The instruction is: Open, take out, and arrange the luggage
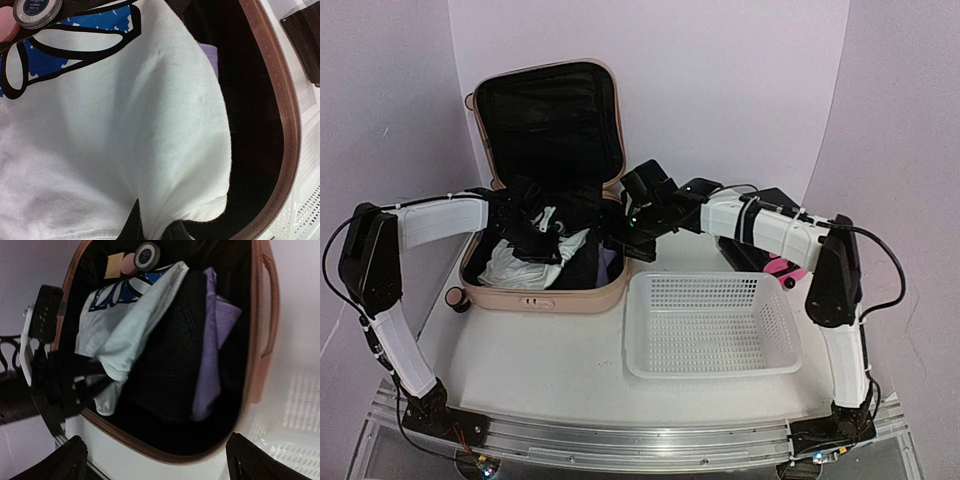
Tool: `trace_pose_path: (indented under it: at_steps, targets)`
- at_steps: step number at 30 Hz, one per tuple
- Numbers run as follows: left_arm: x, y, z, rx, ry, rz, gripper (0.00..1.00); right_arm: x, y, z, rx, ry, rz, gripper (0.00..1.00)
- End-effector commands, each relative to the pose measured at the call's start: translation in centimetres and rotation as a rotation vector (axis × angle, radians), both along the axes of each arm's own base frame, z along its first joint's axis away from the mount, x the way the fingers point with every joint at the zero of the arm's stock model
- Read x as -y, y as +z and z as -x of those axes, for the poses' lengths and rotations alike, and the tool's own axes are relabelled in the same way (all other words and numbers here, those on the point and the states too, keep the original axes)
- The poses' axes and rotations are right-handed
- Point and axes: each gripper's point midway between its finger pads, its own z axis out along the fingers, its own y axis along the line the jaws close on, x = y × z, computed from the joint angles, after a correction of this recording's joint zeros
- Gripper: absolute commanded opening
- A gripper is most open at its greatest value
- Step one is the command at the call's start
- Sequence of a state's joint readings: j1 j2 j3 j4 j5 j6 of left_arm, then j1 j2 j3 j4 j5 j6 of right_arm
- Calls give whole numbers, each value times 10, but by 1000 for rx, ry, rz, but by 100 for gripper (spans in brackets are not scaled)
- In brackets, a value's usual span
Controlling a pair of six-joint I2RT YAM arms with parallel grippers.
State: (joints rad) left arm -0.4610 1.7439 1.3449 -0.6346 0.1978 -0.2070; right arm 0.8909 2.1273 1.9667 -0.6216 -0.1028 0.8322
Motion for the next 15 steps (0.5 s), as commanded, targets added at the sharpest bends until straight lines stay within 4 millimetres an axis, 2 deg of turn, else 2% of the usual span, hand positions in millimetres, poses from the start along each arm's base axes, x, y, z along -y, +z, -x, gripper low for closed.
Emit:
trace_pose_path:
  at_steps: [1, 2, 9, 15]
  targets:
    - [10, 31, 2, 70, -46, 81, 0, -37, 24, -28, -42, -107, -177, 98]
    - [10, 31, 3, 70, -49, 83, 0, -43, 14, -34, -60, -126, -182, 98]
    - [11, 28, 11, 66, -68, 103, 0, -81, -14, -64, -170, -241, -313, 96]
    - [13, 30, 13, 66, -69, 127, 0, -97, -41, -78, -289, -371, -421, 89]
